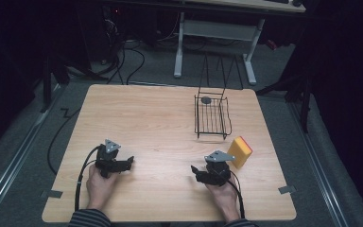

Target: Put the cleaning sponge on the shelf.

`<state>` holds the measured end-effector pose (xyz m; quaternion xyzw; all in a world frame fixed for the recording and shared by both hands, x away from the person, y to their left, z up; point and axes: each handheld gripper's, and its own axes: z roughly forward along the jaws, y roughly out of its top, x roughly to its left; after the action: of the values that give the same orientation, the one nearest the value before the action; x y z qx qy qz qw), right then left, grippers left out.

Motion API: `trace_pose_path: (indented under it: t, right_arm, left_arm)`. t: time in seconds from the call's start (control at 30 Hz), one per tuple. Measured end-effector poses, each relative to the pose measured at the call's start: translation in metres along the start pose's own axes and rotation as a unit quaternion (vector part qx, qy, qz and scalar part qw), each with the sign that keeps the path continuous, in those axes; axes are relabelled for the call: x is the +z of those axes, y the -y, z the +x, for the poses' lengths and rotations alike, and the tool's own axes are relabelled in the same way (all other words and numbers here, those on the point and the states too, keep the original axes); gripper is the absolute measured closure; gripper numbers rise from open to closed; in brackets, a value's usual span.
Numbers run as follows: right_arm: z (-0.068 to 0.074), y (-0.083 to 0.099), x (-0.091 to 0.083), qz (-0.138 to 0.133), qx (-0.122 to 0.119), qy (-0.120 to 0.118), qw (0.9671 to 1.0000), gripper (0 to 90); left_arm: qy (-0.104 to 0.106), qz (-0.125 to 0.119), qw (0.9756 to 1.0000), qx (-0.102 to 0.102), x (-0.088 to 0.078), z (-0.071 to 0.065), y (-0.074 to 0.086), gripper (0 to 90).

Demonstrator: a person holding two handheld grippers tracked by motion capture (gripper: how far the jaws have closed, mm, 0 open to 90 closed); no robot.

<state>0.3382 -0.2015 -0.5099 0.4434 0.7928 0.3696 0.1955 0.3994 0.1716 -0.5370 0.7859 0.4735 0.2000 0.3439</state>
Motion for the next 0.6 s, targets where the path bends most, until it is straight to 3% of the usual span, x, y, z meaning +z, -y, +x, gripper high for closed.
trace_pose_path:
  t: [0.6]
  right_arm:
    - [-0.003, 0.014, -0.035, -0.03, 0.013, -0.004, 0.9994, 37.1]
  left_arm:
    - [0.0, 0.0, 1.0, 0.001, 0.0, 0.0, 0.0, 16.6]
